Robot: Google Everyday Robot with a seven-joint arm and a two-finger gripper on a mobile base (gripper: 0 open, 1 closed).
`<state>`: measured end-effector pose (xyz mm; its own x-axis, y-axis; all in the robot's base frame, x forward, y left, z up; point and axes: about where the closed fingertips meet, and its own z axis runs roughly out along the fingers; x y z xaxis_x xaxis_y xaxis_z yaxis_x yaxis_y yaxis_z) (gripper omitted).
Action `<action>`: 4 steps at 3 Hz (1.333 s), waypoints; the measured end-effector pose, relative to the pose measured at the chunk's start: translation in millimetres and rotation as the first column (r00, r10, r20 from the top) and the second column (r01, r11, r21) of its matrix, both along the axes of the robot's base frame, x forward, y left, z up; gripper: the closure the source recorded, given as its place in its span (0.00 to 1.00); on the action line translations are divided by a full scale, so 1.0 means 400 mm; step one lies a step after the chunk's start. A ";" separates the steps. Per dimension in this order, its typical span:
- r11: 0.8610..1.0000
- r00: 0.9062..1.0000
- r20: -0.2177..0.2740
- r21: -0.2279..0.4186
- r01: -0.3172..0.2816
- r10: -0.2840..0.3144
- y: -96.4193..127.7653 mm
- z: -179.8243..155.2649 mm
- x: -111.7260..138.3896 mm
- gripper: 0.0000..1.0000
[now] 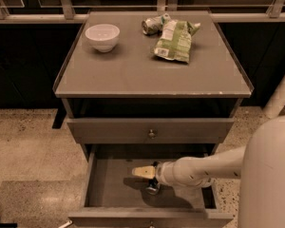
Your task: Pick redbull can from middle drawer and place on counter
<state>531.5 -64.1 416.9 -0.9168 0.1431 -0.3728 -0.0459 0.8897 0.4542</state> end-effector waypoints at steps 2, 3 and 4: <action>1.000 0.999 -0.021 -0.004 0.026 -0.026 -0.008 -0.023 0.010 0.00; 0.999 0.998 -0.051 -0.017 0.043 -0.044 -0.008 -0.057 0.019 0.00; 0.999 0.995 -0.080 -0.019 0.051 -0.053 -0.009 -0.091 0.025 0.00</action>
Offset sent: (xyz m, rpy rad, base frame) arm 0.0094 -0.0080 -0.0190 -0.0131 0.0469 -0.0588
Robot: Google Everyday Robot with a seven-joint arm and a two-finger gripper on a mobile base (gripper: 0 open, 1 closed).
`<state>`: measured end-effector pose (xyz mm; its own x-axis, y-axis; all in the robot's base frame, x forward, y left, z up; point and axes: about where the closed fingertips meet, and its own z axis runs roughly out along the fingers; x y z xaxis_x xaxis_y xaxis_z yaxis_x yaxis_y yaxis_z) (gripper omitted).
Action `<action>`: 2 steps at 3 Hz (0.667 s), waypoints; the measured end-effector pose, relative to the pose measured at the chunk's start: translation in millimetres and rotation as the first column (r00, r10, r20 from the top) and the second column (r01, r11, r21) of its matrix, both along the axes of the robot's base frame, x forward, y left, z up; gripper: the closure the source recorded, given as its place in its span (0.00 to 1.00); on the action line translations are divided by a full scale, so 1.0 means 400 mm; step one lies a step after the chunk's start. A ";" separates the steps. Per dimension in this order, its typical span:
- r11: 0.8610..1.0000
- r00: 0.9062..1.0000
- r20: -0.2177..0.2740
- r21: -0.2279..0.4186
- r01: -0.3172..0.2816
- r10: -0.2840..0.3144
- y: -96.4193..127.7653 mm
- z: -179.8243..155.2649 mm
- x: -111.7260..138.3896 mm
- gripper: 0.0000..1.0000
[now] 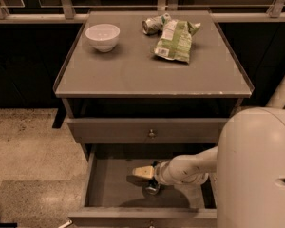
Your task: Pick redbull can from middle drawer and place on counter
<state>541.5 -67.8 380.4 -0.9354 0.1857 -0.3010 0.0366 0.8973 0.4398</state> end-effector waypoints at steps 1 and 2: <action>1.000 1.000 -0.020 -0.007 0.016 -0.016 -0.004 -0.029 0.006 0.00; 1.000 1.000 -0.021 -0.008 0.016 -0.016 -0.004 -0.022 0.005 0.00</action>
Offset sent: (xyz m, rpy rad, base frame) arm 0.0065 -0.0065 -0.0322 -0.0322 0.0562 -0.0397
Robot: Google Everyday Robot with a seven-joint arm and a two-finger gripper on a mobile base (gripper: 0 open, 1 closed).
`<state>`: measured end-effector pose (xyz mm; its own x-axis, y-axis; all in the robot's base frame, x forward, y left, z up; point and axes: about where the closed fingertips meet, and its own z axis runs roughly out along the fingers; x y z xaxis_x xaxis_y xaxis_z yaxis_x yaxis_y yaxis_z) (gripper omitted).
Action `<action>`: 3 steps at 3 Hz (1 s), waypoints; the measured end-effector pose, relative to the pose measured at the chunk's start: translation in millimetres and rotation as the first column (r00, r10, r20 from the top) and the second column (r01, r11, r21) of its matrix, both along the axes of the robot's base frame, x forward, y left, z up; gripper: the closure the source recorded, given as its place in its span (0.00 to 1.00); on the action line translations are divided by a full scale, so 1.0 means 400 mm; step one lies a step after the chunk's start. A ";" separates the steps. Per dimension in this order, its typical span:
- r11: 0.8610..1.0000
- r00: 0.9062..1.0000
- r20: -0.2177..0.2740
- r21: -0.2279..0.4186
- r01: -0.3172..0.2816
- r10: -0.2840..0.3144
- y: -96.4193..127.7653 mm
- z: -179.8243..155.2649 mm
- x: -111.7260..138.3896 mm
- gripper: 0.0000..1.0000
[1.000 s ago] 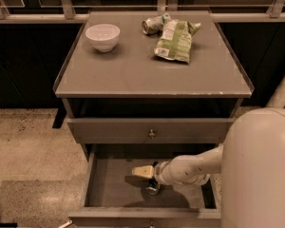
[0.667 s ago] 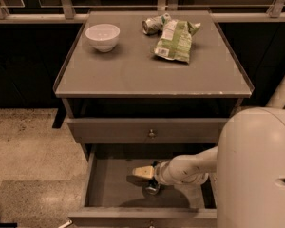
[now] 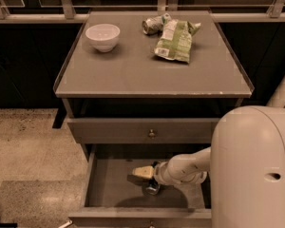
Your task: Pick redbull can from middle drawer and place on counter
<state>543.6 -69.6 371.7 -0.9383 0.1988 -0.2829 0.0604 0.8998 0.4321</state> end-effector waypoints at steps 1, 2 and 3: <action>1.000 1.000 -0.010 -0.007 0.009 -0.009 -0.004 -0.002 -0.004 0.19; 1.000 1.000 -0.010 -0.007 0.009 -0.009 -0.004 -0.002 -0.004 0.42; 1.000 1.000 -0.010 -0.007 0.009 -0.009 -0.004 -0.002 -0.004 0.66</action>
Offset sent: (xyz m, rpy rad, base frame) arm -0.0014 -0.0017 -0.0012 -0.0073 0.0098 -0.0093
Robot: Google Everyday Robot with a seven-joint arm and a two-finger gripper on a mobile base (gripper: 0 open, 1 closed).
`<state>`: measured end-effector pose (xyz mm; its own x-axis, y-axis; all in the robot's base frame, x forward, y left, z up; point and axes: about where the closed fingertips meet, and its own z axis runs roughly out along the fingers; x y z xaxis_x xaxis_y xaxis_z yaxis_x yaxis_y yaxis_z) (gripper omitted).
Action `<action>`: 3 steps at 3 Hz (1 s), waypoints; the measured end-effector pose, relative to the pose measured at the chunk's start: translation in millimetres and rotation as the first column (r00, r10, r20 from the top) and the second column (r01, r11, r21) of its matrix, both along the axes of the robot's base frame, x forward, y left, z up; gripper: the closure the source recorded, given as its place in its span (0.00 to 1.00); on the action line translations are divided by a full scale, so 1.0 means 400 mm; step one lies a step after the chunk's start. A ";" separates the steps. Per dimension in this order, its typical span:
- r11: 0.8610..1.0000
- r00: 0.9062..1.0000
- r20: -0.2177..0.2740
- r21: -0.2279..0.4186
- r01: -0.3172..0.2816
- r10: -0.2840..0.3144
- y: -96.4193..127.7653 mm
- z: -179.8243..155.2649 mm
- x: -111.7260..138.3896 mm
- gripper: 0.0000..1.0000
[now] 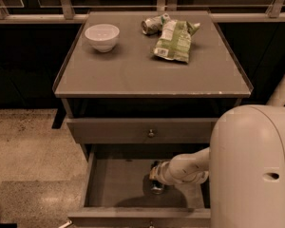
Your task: Pick redbull can from middle drawer and place on counter
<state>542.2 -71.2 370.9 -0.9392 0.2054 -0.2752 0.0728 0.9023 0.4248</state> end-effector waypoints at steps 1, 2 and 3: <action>1.000 1.000 0.000 0.000 0.000 0.000 0.000 0.000 0.000 0.89; 1.000 1.000 0.000 0.000 0.000 0.000 0.000 0.000 0.000 1.00; 1.000 1.000 0.000 0.000 0.000 0.000 0.000 0.001 0.000 1.00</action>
Offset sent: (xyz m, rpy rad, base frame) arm 0.0000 0.0000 0.0000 0.0000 0.0000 0.0000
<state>542.2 -71.2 371.2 -0.9392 0.2053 -0.2752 0.0728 0.9023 0.4249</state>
